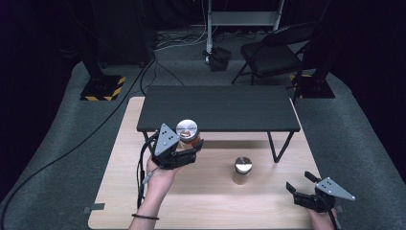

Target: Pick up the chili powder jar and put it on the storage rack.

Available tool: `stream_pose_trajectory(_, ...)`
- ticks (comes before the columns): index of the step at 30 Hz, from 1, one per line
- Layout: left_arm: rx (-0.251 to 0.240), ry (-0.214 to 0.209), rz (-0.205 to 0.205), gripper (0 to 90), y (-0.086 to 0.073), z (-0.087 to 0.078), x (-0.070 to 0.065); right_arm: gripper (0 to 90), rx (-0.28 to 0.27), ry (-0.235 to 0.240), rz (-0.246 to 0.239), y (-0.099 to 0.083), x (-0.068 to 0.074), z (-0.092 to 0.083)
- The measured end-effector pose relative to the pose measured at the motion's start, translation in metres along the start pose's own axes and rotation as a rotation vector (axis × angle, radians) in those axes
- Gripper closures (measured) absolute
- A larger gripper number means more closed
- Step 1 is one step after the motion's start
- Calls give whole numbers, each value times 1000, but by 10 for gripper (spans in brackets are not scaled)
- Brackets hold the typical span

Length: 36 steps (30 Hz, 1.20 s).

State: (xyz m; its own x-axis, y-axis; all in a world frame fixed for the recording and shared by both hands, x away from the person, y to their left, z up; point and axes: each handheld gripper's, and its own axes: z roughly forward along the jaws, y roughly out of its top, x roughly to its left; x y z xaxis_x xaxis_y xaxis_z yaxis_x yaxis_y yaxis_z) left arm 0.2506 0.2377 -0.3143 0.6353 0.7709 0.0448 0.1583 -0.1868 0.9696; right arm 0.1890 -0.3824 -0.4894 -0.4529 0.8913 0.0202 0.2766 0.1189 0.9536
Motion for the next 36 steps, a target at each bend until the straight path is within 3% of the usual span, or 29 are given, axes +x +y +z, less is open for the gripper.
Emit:
stream_pose_trajectory(9,-18,31,-18,314,17,10,2,93,3,1,-4,1,0,0)
stream_pose_trajectory(31,58,149,-28,314,52,52,9,93,5,4,-5,1,0,1)
stream_pose_trajectory(36,64,161,-59,313,53,60,13,93,4,4,-6,1,0,1)
